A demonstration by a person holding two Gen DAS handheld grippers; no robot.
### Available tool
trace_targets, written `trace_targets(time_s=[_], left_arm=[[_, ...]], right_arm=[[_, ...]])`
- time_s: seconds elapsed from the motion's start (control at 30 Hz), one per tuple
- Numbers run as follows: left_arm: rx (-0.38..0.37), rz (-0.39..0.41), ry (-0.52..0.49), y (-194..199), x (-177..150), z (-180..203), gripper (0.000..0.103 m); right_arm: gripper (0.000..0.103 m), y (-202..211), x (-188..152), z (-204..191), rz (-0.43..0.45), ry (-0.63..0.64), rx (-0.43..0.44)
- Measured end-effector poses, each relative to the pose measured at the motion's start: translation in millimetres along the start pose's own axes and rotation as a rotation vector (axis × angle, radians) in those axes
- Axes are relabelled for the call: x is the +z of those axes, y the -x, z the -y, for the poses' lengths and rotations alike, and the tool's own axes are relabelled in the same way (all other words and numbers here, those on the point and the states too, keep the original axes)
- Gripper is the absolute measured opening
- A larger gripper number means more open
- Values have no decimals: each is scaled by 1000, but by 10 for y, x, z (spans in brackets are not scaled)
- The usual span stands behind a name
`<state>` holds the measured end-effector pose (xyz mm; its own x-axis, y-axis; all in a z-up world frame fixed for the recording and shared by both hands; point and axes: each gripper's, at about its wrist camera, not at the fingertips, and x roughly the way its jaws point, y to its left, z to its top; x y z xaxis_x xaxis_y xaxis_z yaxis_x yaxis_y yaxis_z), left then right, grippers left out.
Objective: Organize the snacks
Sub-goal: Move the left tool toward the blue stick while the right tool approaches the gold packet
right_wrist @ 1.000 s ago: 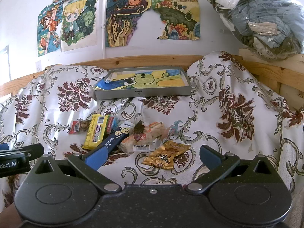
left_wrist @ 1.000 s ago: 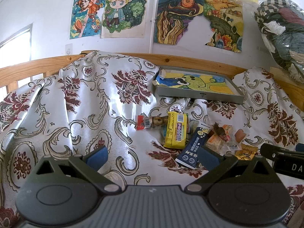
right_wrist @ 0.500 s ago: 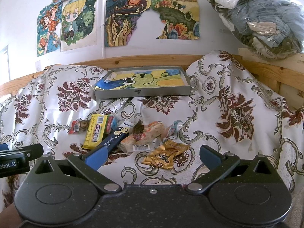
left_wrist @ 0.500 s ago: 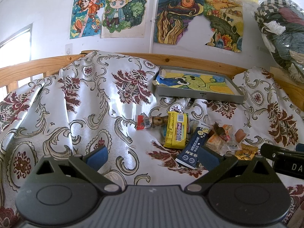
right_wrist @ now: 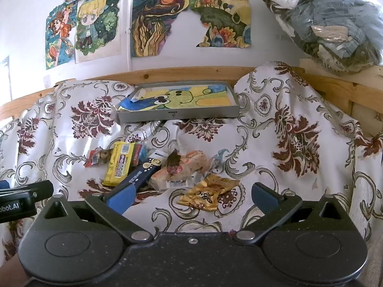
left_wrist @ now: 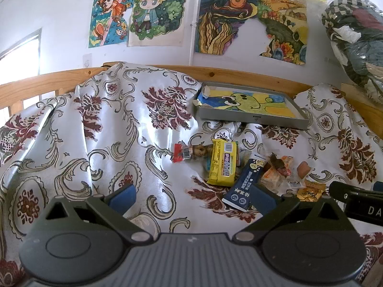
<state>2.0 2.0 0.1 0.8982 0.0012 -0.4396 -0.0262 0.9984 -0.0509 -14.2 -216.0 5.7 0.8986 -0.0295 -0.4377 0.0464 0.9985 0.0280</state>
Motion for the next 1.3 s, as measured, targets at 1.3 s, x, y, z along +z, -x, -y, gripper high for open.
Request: trace_targets(time_s=[1.3], left_arm=[[-90, -205, -102, -787, 208, 397, 103]], right_arm=[[102, -659, 333, 314, -275, 215, 119]])
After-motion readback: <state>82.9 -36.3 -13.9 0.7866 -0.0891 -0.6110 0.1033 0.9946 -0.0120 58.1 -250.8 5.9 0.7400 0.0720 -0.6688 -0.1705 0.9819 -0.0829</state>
